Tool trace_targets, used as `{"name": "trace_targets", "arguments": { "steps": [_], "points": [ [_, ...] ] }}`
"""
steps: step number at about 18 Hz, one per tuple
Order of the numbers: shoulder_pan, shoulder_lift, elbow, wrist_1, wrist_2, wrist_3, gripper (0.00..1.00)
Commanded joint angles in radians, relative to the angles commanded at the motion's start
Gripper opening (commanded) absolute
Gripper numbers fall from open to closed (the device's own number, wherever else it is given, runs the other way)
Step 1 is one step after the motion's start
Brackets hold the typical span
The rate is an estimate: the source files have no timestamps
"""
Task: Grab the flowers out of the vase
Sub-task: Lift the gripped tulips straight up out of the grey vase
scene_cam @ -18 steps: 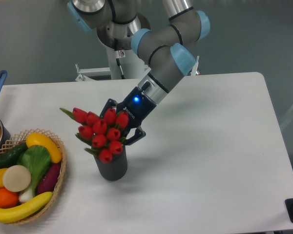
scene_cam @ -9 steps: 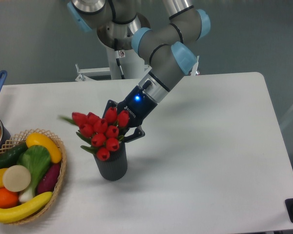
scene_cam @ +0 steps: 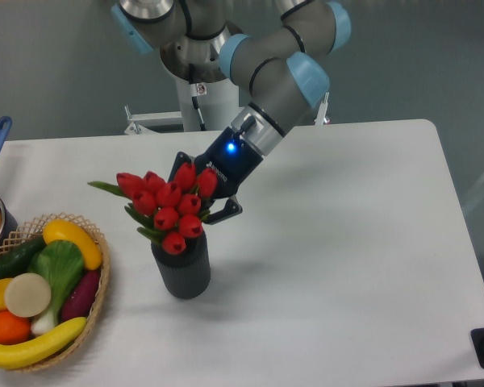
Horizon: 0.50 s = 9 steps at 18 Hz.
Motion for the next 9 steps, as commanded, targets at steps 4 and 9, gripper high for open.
{"name": "trace_targets", "arguments": {
  "steps": [4, 9],
  "points": [
    [0.014, 0.023, 0.032, -0.002, -0.002, -0.06, 0.39],
    [0.034, 0.035, 0.066, -0.003, -0.002, -0.124, 0.39]
  ]
}}
